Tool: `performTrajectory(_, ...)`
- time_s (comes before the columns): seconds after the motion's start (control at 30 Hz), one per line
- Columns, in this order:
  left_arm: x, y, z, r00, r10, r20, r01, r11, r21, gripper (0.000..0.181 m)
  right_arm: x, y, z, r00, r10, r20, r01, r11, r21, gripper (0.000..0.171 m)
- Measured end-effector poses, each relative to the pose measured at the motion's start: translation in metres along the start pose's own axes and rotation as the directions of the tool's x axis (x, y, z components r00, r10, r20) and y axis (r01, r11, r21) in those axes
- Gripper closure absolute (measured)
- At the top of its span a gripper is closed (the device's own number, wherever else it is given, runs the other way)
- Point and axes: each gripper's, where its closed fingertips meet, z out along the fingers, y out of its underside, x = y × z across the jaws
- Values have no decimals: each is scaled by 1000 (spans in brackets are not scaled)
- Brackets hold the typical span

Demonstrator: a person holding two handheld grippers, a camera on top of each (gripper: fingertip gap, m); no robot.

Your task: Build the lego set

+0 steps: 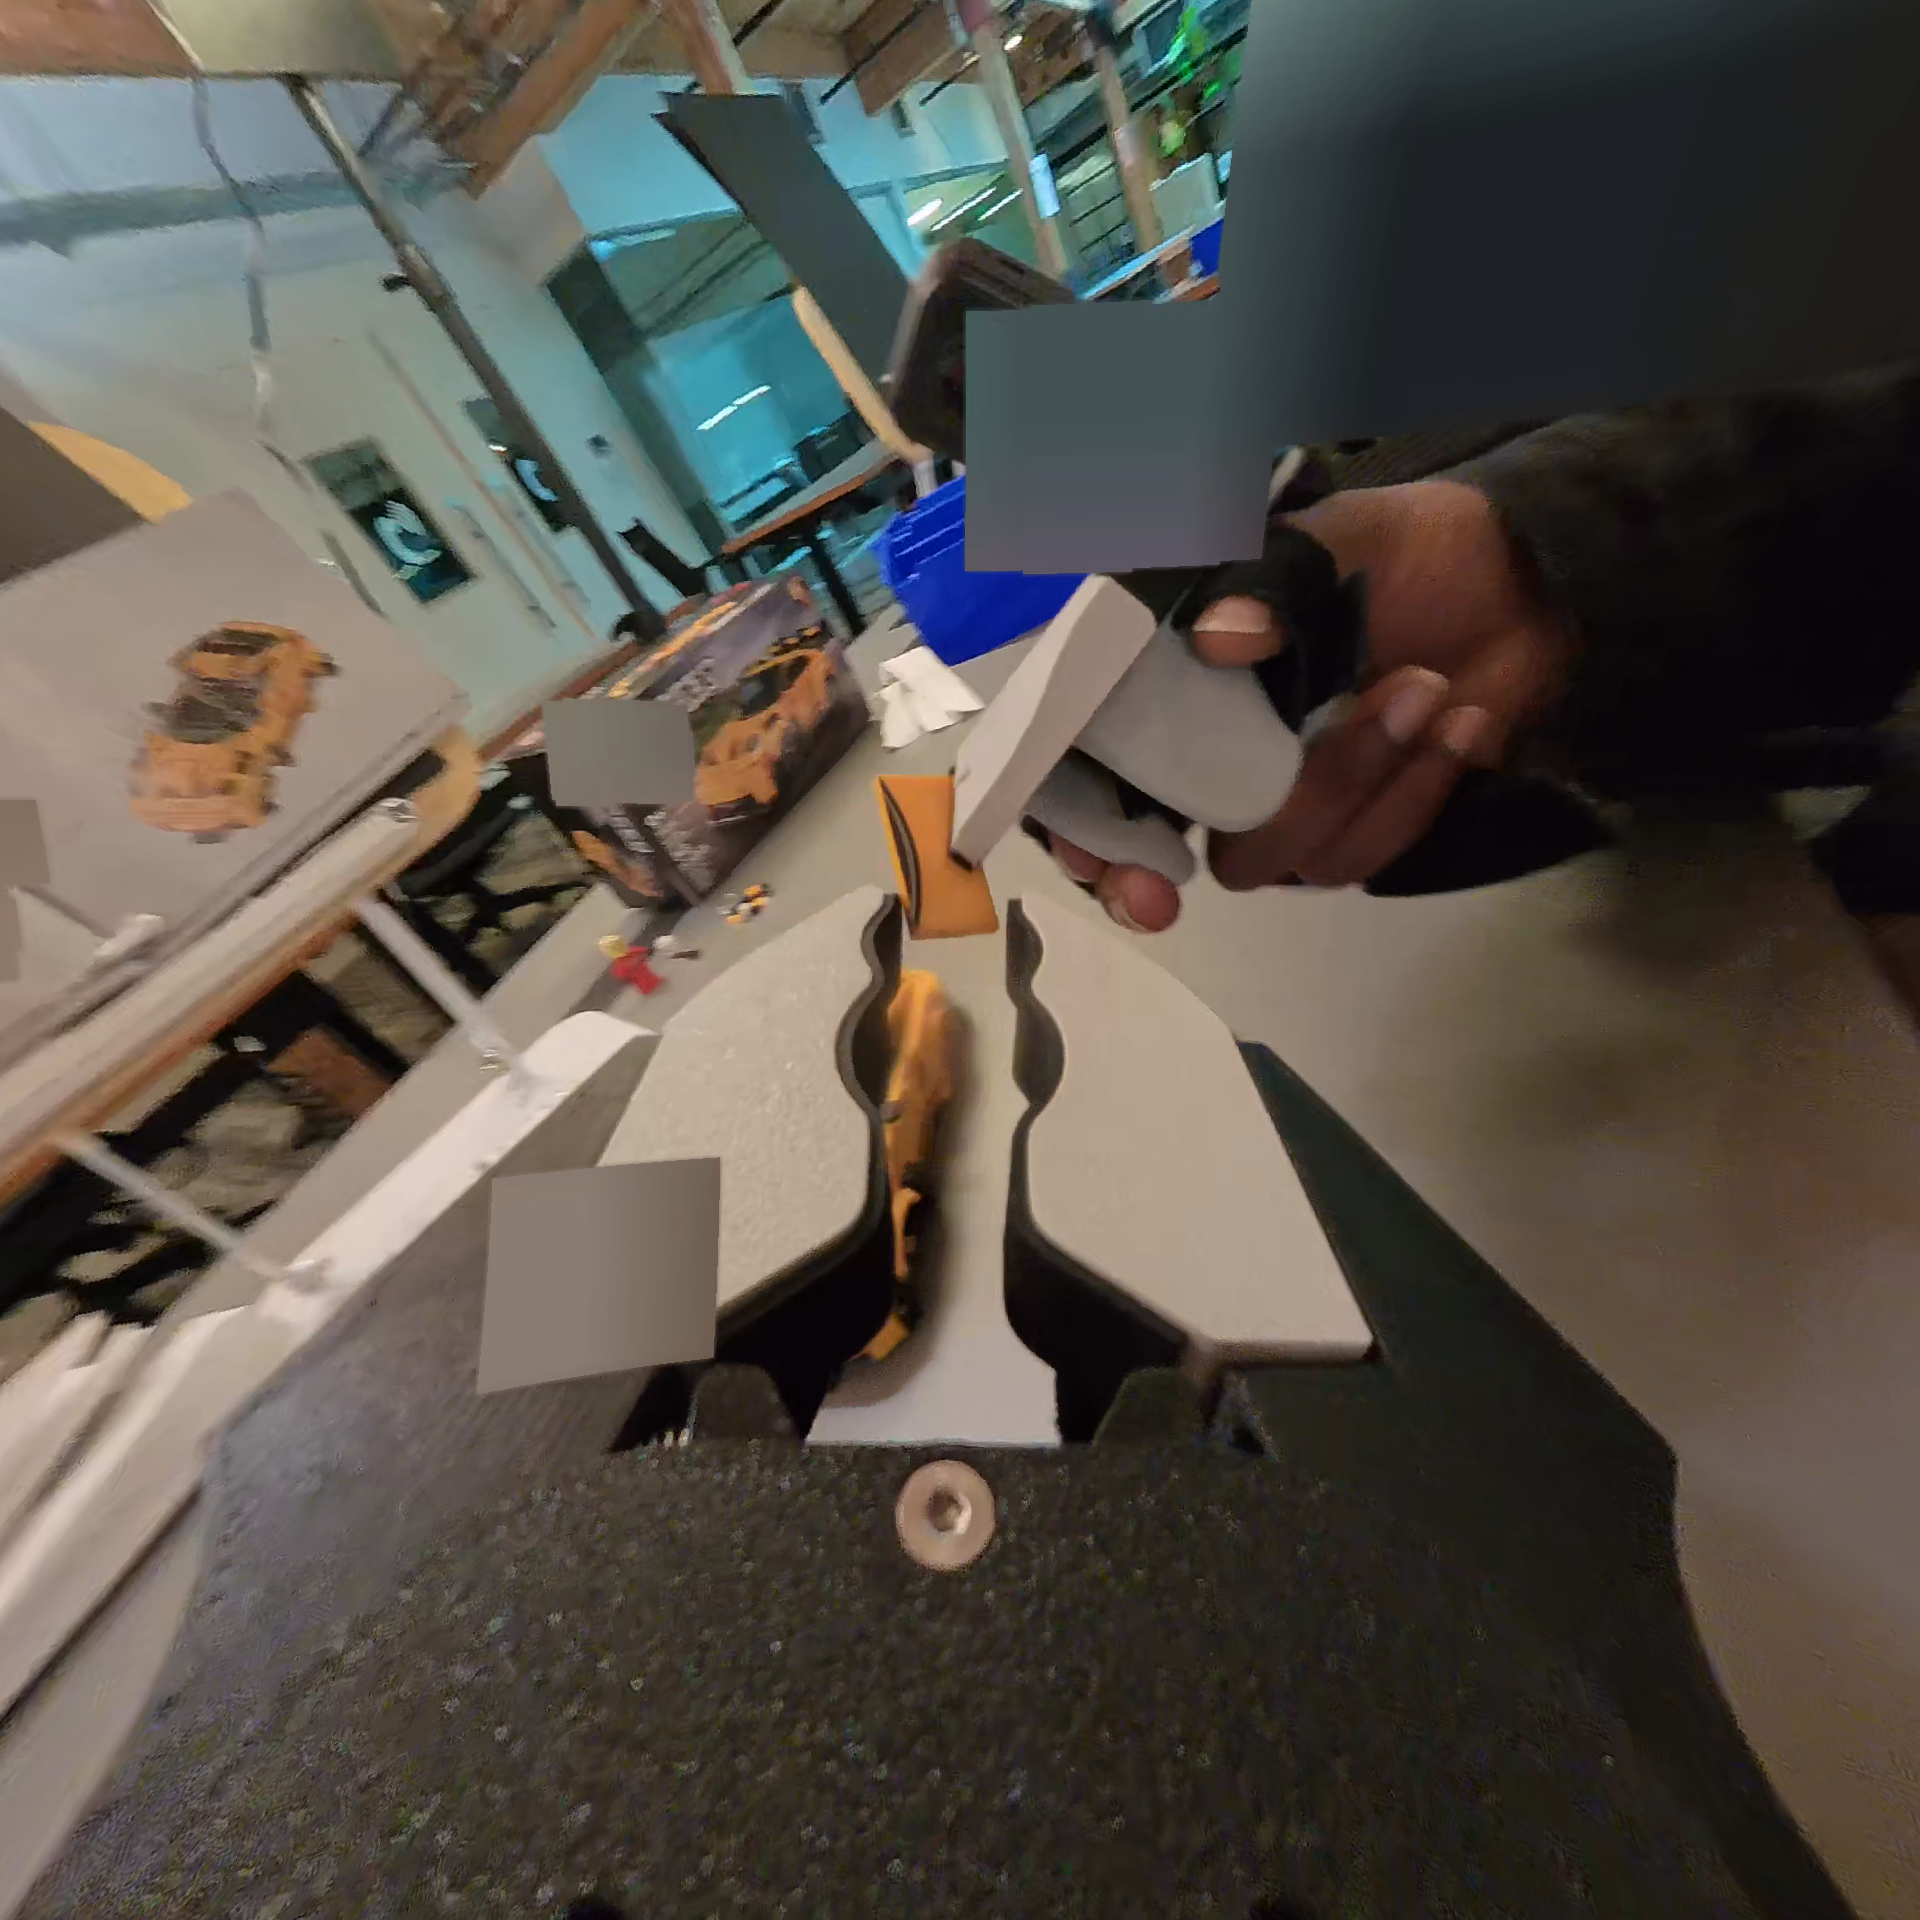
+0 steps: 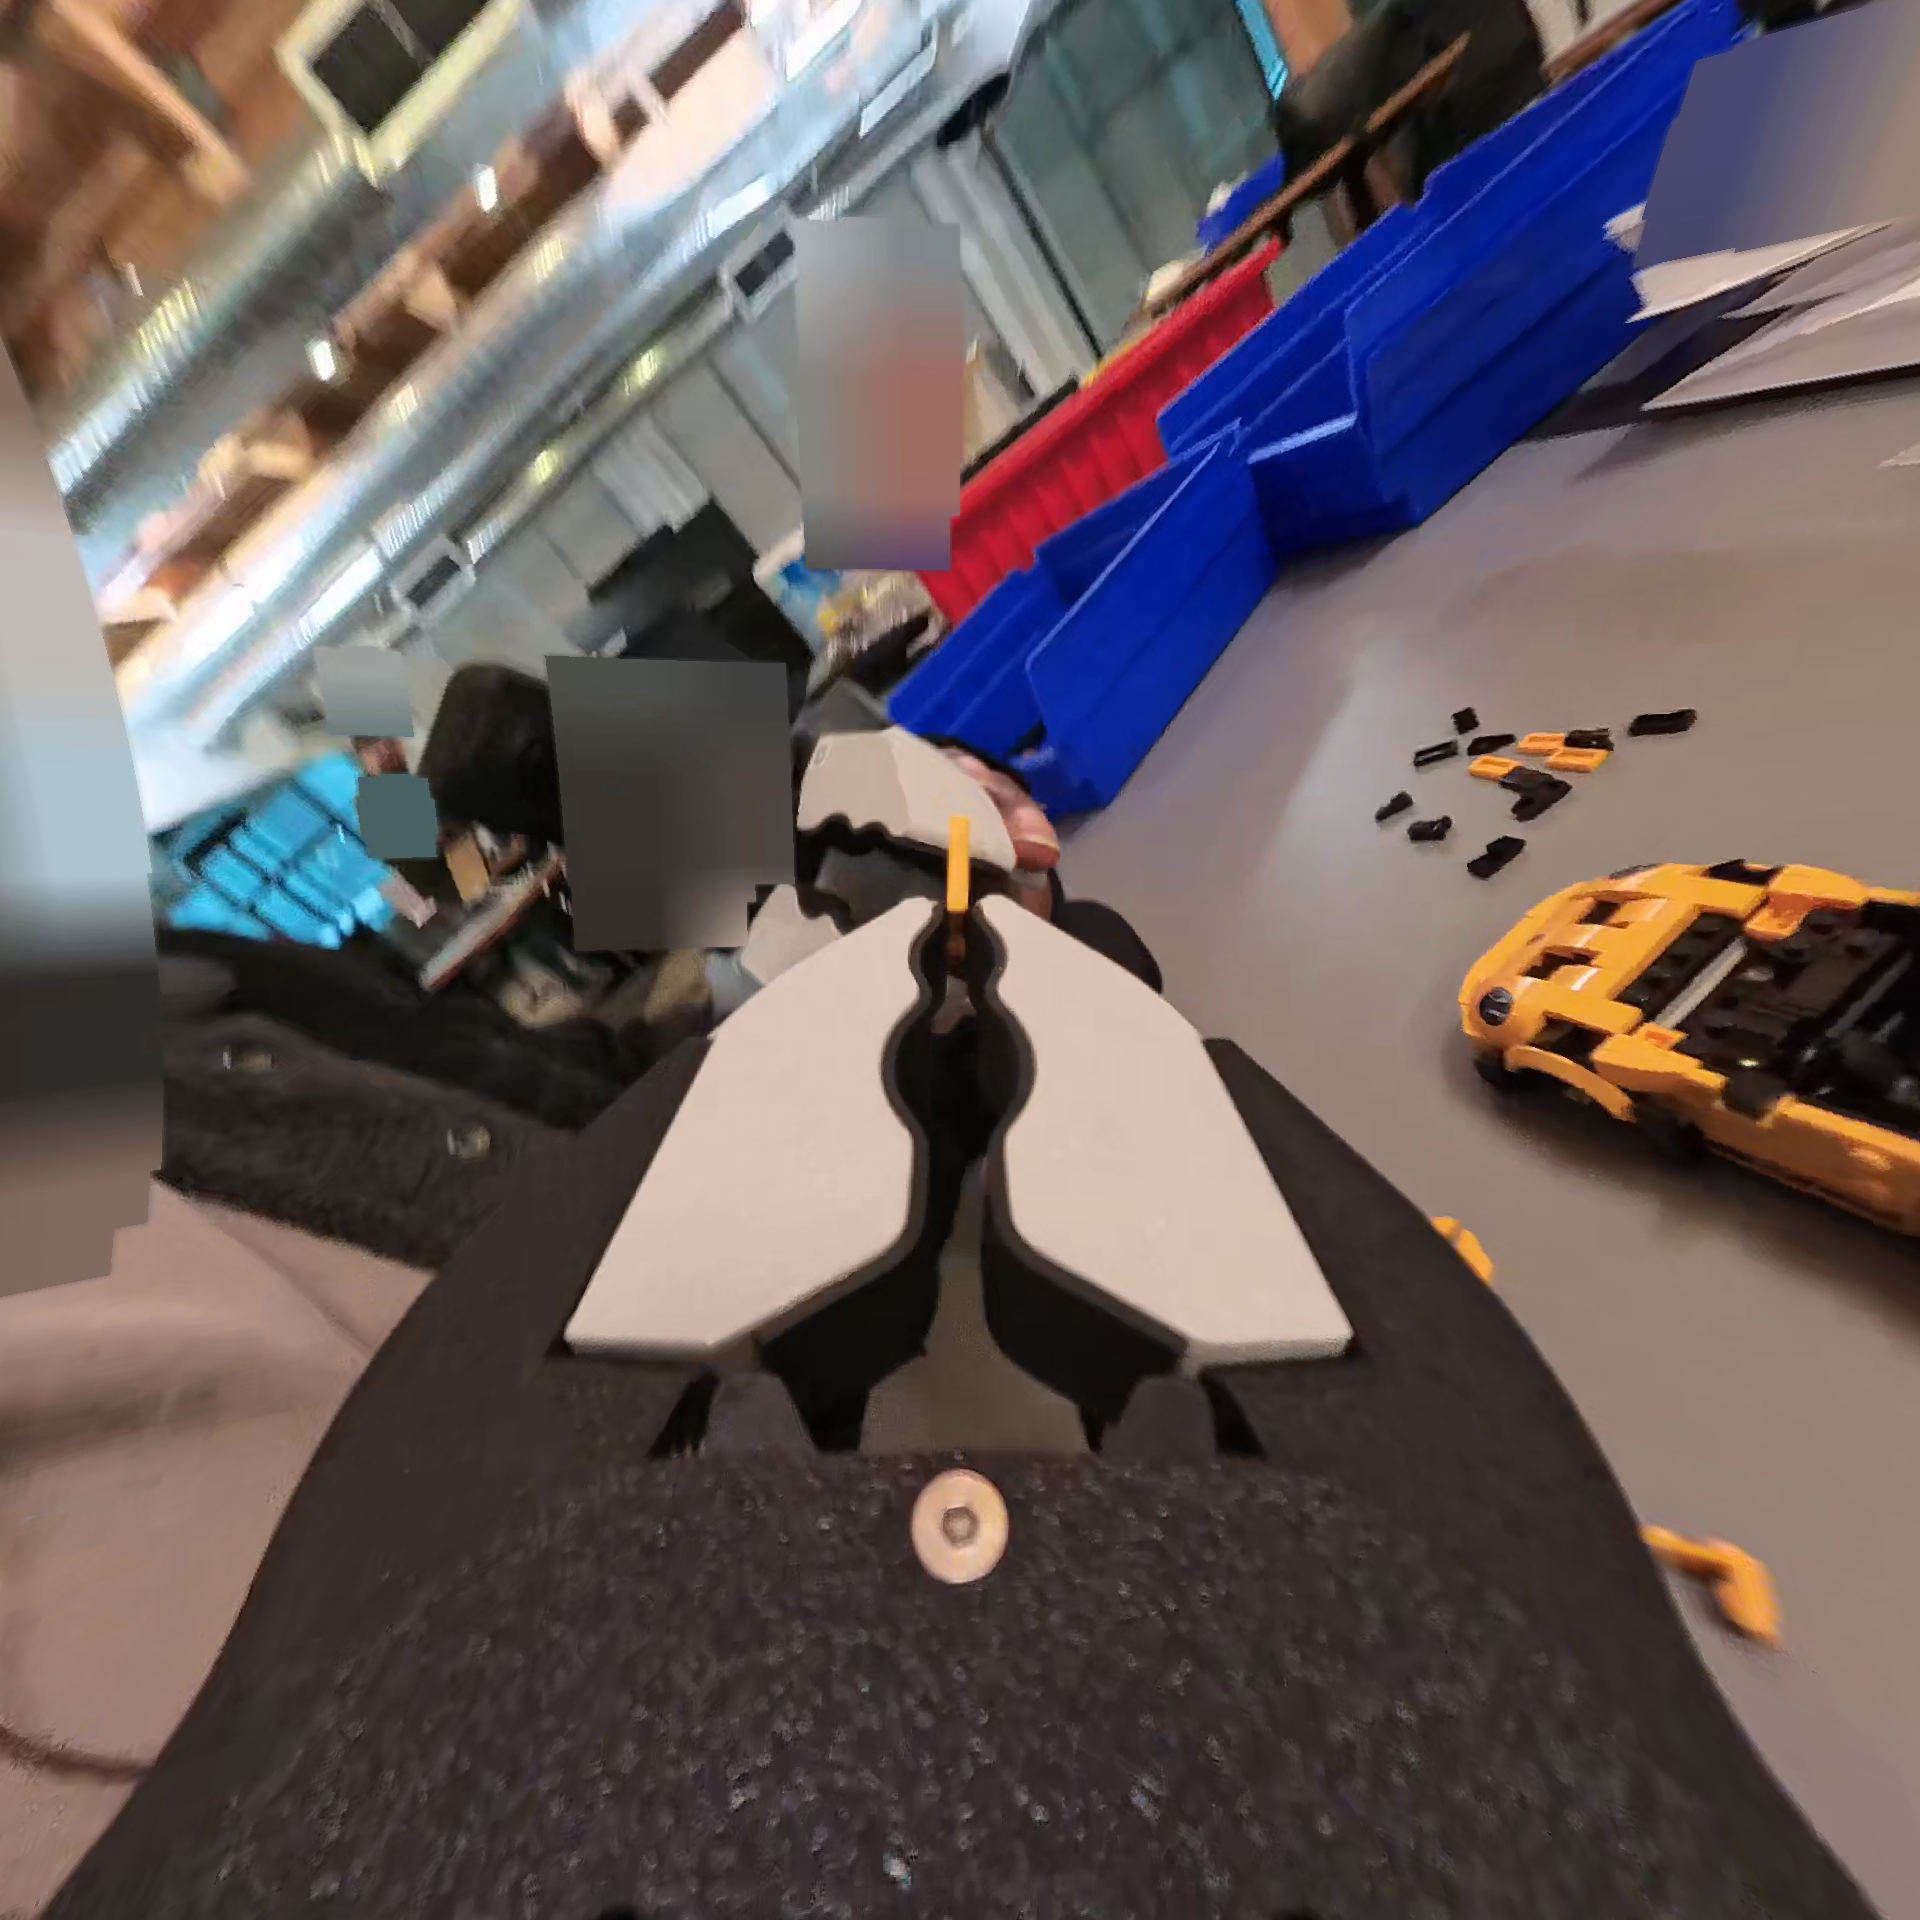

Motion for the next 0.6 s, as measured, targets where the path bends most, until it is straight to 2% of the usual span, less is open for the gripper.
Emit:
performTrajectory(0.1, 5, -1, -1, 987, -133, -95, 135, 991, 14, 161, 0, 6, -7, 995, -100, 15, 101, 978, -180, 169)
performTrajectory(0.27, 12, 5, 1, 926, -314, -208, 312, 949, -40, 161, 2, 29, -13, 968, -235, 86, 248, 859, -448, 169)
performTrajectory(0.37, 23, 10, 3, 883, -380, -275, 367, 925, -100, 161, 2, 41, -12, 957, -255, 136, 288, 795, -533, 169)
performTrajectory(0.43, 29, 12, 2, 863, -398, -313, 376, 918, -129, 168, 3, 46, -11, 951, -265, 160, 308, 764, -568, 169)
performTrajectory(0.6, 37, 16, 2, 839, -423, -342, 384, 906, -177, 176, 7, 52, -12, 948, -254, 194, 319, 719, -617, 169)
